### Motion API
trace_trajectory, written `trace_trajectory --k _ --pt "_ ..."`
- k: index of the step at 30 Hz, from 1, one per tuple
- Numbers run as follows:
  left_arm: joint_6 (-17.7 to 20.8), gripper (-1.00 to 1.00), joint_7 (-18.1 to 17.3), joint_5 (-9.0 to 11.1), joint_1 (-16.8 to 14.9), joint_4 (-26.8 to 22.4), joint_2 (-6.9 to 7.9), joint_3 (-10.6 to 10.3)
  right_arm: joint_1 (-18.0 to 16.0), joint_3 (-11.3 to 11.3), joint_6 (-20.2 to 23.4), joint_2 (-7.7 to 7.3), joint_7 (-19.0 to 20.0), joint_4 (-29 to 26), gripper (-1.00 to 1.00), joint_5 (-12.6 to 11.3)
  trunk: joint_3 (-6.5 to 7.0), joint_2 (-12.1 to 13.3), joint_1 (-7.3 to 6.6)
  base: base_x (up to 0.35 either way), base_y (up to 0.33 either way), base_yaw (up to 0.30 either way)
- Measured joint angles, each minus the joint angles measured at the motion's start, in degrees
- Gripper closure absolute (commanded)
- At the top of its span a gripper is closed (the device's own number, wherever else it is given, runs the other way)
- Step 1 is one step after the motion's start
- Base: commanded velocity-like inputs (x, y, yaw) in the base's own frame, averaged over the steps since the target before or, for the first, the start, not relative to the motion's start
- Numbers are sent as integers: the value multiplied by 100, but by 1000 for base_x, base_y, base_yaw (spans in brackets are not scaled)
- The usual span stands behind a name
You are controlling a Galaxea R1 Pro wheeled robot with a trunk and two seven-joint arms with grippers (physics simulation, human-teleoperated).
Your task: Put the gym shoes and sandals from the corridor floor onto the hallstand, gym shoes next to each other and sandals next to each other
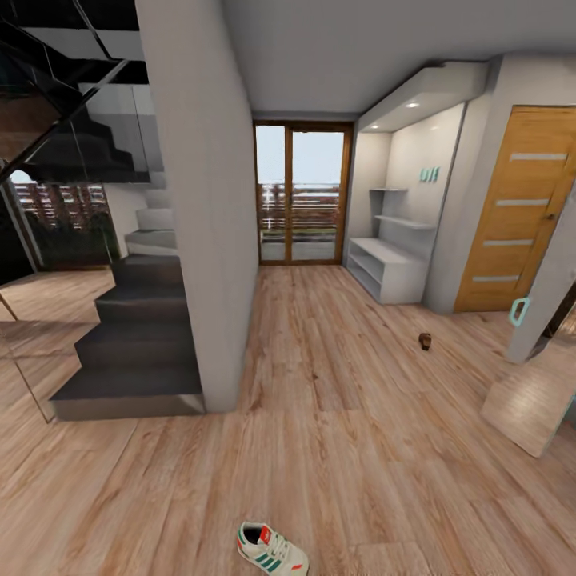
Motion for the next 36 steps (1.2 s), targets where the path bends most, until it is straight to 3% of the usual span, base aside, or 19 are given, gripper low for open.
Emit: trace_trajectory --k 22,36 --pt "0 -100 0 0 0 7 0 0 -2 0 6 1 0 -15 -100 0 0 0 0 38 195 -268" --pt "1 -100 0 0 2 -7 1 0 -1 0 6 1 4 -24 -100 0 0 0 0 6 18 -59"
